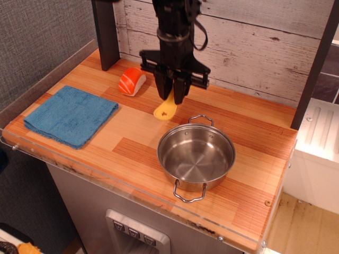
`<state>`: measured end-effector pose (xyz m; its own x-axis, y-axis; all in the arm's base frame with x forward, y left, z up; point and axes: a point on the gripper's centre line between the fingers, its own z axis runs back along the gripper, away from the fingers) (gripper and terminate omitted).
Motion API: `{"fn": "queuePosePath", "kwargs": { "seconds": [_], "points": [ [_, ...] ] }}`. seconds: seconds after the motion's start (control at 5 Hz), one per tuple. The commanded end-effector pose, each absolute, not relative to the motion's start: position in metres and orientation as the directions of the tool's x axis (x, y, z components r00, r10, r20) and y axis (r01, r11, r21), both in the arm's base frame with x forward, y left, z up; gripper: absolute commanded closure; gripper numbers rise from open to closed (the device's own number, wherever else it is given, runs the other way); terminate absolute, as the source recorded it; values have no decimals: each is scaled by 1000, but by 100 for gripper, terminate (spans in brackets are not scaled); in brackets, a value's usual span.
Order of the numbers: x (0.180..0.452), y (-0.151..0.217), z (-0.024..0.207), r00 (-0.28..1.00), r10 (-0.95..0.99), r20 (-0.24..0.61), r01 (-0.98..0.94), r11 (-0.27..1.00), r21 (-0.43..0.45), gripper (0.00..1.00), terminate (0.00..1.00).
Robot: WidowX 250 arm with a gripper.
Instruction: Put the brush to the right of the sushi.
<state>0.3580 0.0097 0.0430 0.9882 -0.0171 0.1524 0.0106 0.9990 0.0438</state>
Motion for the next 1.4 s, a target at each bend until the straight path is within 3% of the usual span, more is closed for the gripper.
{"fn": "queuePosePath", "kwargs": {
  "seconds": [0.0, 0.2, 0.4, 0.8, 1.0, 1.2],
  "points": [
    [368, 17, 37, 988, -49, 146, 43, 998, 45, 100, 0],
    [369, 14, 36, 989, -63, 132, 58, 998, 40, 0, 0],
    [367, 11, 51, 984, -95, 153, 91, 995, 37, 0, 0],
    [326, 16, 117, 965, -92, 245, 77, 995, 71, 0, 0],
    [297, 27, 132, 972, -63, 226, 58, 998, 29, 0, 0],
    [278, 41, 131, 981, -36, 191, 33, 999, 23, 0, 0]
  ]
}}
